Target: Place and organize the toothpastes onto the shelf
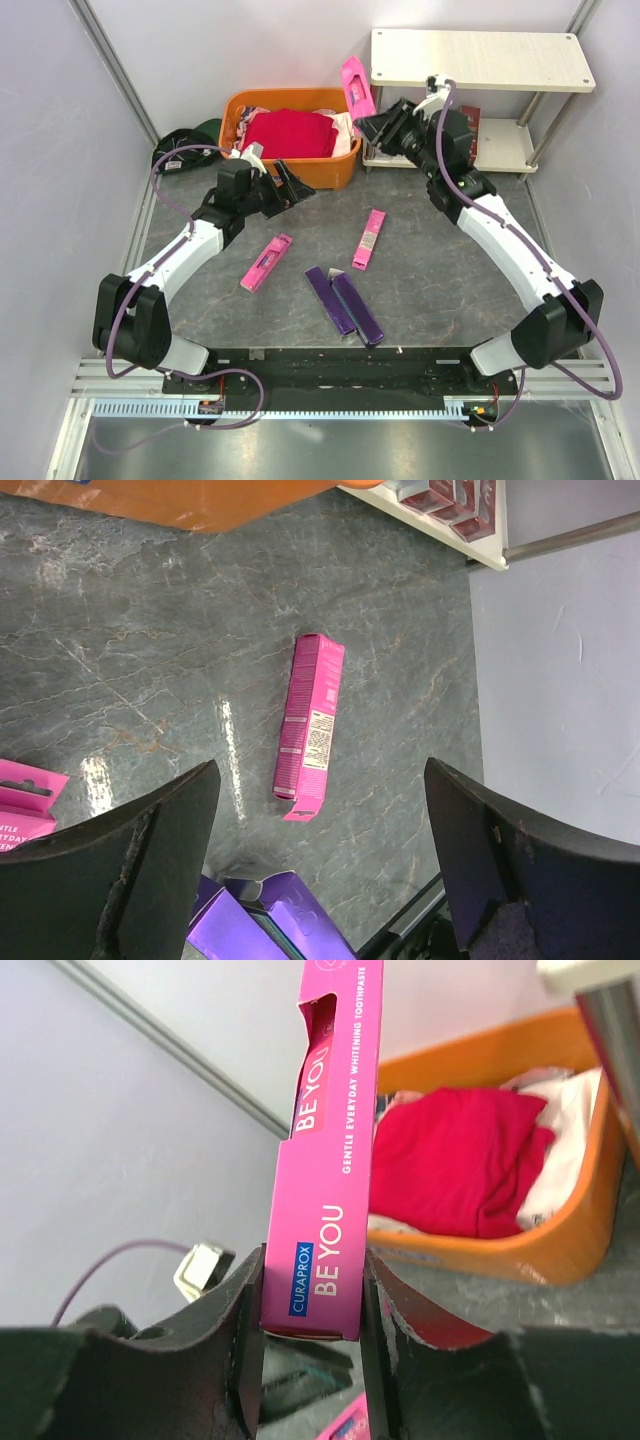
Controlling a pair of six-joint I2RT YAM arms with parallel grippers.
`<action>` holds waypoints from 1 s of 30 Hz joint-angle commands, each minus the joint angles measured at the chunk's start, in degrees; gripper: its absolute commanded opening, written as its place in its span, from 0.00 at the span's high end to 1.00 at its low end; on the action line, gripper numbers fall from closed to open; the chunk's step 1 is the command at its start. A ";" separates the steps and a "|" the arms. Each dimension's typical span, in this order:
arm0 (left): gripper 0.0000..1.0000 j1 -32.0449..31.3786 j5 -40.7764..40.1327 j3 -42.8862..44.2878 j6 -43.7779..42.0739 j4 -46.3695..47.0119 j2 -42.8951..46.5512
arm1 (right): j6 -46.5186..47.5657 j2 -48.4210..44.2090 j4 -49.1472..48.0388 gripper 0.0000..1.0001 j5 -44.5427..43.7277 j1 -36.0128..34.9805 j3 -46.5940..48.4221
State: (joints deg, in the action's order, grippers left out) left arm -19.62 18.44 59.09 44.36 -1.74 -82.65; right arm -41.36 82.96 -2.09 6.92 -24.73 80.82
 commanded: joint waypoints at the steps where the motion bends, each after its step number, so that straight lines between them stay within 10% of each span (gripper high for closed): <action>1: 0.10 0.10 -1.47 1.11 -3.40 -0.64 1.97 | -0.38 3.34 -3.27 0.79 0.29 2.40 7.51; 16: 0.10 0.02 -1.47 1.73 -4.46 -1.60 1.53 | -2.67 24.61 1.91 0.76 -0.33 11.63 38.07; 30: 0.11 0.02 0.90 3.57 -4.72 -2.57 -0.49 | -5.49 36.05 5.86 0.57 2.40 17.17 44.79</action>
State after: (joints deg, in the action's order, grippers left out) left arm -19.62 18.39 59.96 42.26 -4.36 -82.89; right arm -46.76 118.87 4.10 8.58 -8.29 123.04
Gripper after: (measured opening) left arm 0.895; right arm 0.433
